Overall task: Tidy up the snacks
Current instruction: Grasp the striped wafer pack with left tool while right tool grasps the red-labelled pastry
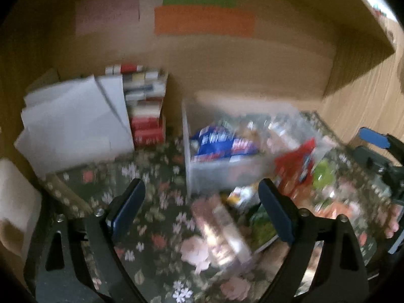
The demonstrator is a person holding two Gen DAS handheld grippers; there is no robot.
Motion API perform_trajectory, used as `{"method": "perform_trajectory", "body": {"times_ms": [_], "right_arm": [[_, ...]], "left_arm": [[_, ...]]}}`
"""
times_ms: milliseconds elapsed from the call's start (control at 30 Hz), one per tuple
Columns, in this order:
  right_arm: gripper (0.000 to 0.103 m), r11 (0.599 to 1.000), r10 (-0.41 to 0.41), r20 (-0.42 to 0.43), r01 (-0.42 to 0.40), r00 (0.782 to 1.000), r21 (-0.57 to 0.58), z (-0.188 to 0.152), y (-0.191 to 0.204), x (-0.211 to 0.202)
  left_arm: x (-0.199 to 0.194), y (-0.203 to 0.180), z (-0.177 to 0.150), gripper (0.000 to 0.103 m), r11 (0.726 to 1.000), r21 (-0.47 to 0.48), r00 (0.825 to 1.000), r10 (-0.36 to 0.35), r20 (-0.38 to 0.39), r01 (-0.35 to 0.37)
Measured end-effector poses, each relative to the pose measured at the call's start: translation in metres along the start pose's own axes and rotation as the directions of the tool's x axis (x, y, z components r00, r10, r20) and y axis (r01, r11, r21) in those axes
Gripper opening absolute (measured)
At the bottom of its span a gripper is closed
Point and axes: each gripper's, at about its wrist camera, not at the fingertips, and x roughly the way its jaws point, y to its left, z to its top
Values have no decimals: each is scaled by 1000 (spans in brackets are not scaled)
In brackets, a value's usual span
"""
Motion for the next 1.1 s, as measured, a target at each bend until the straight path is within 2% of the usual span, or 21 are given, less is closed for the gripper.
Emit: {"method": "perform_trajectory", "body": {"times_ms": [100,267,433,600,667,767,833,900,1100], "right_arm": [[79,1000,-5,-36,6,999,28,-17,-3,3],[79,998,-13,-131,21,991,61,-45,-9,13],[79,997,-6,-222,22,975,68,-69,-12,30],[79,997,13,-273,8,962,77,-79,-12,40],[79,998,14,-280,6,960,70,-80,-11,43],[77,998,32,-292,-13,956,67,-84,-9,47],[71,998,33,-287,-17,957,58,-84,-8,46],[61,998,36,-291,-21,956,56,-85,-8,48],[55,997,26,-271,-7,962,71,-86,-10,42]], "left_arm": [[19,4,-14,92,1000,-13,998,8,-61,-9],[44,8,-34,92,997,-54,987,-56,-153,48],[63,4,-45,87,997,-57,977,-68,-202,58],[71,9,-49,74,989,-101,968,-126,-217,106],[74,10,-51,61,993,-85,970,-98,-224,81],[72,11,-56,49,998,-31,974,-52,-222,47],[70,12,-60,45,1000,-10,976,-31,-215,29],[66,12,-63,45,1000,-4,979,-23,-204,22],[49,17,-71,45,999,-35,982,-33,-185,27]]}}
